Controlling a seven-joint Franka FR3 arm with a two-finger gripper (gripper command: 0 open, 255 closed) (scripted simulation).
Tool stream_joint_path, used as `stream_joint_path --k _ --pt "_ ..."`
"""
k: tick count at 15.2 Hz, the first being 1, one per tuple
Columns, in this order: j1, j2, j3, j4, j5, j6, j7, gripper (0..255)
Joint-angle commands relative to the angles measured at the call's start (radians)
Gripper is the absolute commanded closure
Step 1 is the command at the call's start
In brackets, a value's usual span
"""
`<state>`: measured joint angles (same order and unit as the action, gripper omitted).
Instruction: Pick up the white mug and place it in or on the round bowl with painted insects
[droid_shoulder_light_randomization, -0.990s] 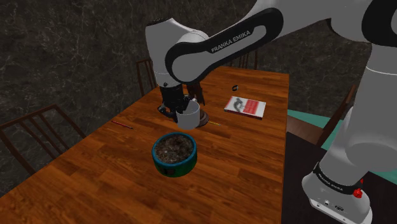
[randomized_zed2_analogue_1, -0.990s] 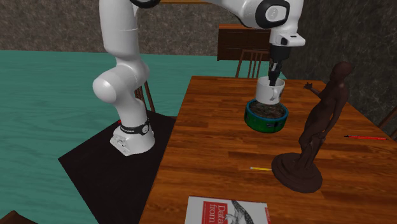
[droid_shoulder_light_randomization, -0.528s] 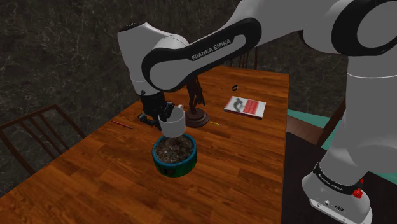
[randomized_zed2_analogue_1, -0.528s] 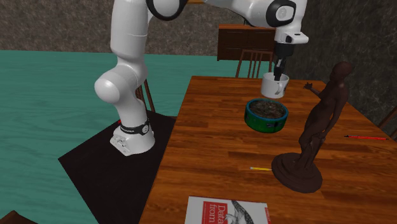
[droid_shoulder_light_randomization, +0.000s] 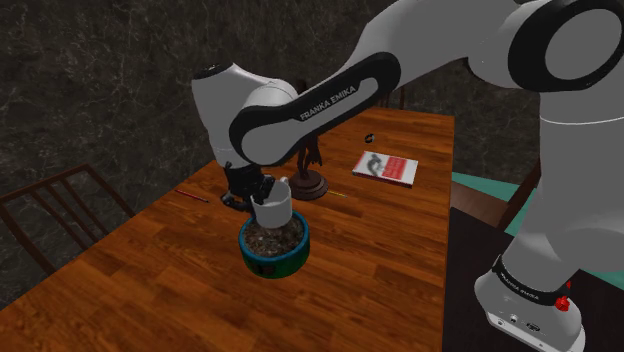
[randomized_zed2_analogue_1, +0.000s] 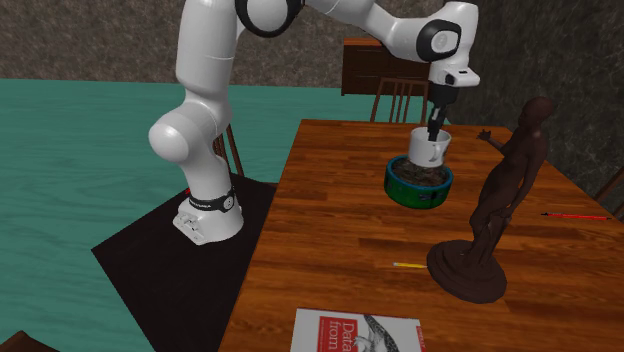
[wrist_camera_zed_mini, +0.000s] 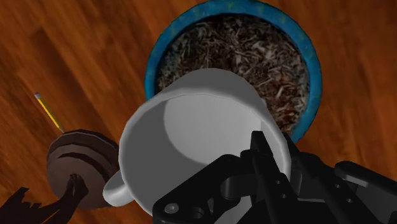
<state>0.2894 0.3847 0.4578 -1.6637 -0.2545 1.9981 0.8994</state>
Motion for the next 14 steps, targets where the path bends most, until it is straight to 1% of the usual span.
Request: stream_joint_path --k 1,5,12,13,14 --pt "0.002 0.01 -0.002 -0.014 -0.006 0.023 0.006 255" --pt "0.004 0.031 -0.009 -0.042 -0.02 0.069 0.017 255" --pt "0.004 0.031 -0.009 -0.042 -0.02 0.069 0.017 255" --pt "0.004 0.031 -0.009 -0.042 -0.02 0.069 0.017 0" --pt "0.004 0.031 -0.009 -0.042 -0.02 0.069 0.017 0"
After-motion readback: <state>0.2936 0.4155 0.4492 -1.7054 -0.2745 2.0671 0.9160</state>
